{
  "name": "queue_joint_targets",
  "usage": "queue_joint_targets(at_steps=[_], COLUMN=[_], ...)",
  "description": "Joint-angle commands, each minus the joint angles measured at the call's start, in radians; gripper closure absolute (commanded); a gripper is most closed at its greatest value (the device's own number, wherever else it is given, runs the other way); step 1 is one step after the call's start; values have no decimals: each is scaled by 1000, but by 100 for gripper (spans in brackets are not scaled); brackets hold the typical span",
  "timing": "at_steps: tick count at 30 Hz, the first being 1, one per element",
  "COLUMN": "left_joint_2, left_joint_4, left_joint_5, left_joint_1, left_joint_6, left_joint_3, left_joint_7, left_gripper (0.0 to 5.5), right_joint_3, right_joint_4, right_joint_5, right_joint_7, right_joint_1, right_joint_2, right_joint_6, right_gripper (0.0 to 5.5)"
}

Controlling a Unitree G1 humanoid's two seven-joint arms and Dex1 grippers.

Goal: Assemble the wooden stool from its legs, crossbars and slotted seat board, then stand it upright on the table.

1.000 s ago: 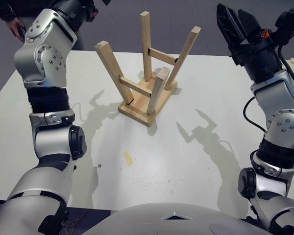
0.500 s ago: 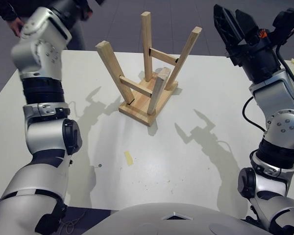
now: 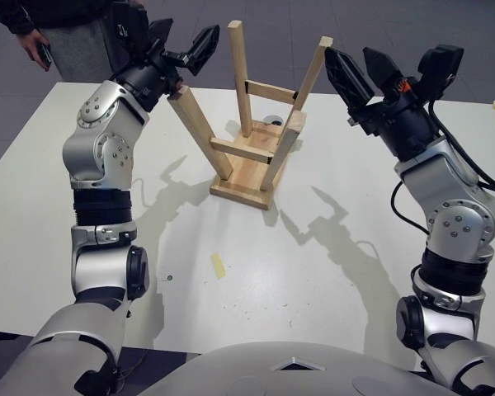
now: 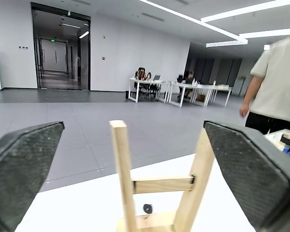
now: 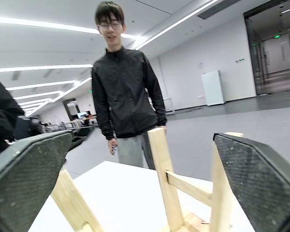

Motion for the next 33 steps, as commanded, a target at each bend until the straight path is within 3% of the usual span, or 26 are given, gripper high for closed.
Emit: queue_joint_targets(at_steps=[1,7,11,14,18,22,26,29,33], left_joint_2=[-68,42,139,203,259,316,413,469,440], left_joint_4=[-79,-155,22,149,187,83,-265,-418,-528], left_joint_5=[-82,-153,18,93,124,105,67,66,79], left_joint_1=[46,-60,27,98,181,324,532,618,665], left_joint_6=[153,156,75,5,-34,-36,40,95,125], left_joint_3=[62,255,264,282,296,202,1,-75,-145], left_joint_7=[141,269,329,312,242,-12,-295,-378,-365], left_gripper=[13,13,13,13,13,13,13,13,13], right_joint_3=[5,133,281,212,142,155,135,117,108], right_joint_4=[4,82,-63,-140,-113,-13,45,60,65], right_joint_5=[-33,-259,-208,-78,-58,-156,-204,-210,-218], right_joint_7=[-30,-92,167,305,392,391,368,365,368], right_joint_1=[-23,64,168,212,237,258,246,245,240], right_joint_2=[-3,-40,-121,-177,-256,-261,-234,-232,-226], right_joint_6=[13,73,118,152,157,117,92,85,86], right_gripper=[10,10,10,10,10,10,10,10,10])
